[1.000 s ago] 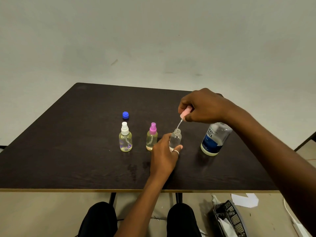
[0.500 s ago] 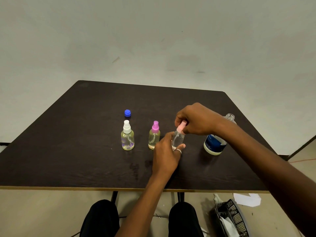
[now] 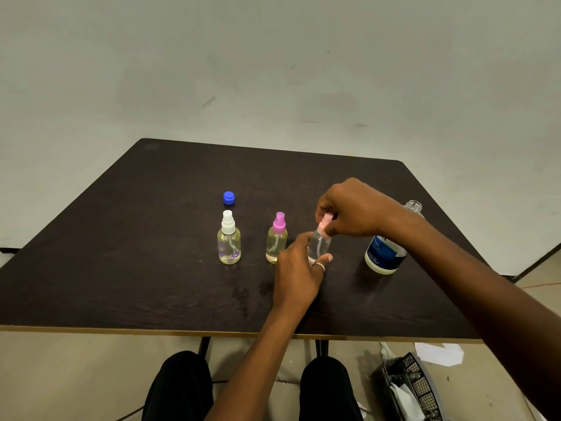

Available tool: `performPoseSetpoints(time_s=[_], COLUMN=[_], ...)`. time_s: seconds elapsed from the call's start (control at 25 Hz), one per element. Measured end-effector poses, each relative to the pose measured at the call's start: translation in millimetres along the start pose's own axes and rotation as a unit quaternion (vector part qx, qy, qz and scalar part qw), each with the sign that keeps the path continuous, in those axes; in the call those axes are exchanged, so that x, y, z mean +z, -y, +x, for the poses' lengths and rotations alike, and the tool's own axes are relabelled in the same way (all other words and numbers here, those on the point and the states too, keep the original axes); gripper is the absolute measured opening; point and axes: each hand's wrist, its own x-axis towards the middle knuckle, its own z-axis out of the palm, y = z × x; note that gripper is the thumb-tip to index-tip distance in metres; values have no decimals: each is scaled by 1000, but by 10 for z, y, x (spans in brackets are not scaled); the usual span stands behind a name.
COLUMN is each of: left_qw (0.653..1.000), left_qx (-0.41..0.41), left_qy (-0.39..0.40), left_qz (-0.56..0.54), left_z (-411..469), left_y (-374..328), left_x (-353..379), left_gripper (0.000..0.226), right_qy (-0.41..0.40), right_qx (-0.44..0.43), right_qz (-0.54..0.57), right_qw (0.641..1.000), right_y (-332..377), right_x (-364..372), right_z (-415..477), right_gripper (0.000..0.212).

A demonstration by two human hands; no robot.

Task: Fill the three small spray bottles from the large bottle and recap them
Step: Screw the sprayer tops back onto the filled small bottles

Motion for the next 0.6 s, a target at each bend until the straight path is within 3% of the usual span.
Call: performPoseSetpoints(time_s=[0.12,0.28,0.4,0.52,0.6], left_qw=[1000,1000,1000,1000,1000], left_qx=[6,-5,-5,-2,-2], left_qy=[-8,-7,-8,-7,-7], left_qz=[6,3,2,4,0], left_z=[-9,-3,3,-4,-2], left_y=[-19,-16,-6,-16,-14], left_x=[-9,-5,-4,-10,-11], left_gripper=[42,41,40,41,42], right_qy=[-5,-50,-69,-77,-49], right_qx=[32,75,93,95,65], right_qz=[-26,-91,-110,-100,-66], right_qw=[999,992,987,987,994], right_y=[7,25,51,44,-1], right_x=[35,114,140,120,67], right_z=[21,11,-24,-39,-34], right_gripper=[23,55,68,76,69])
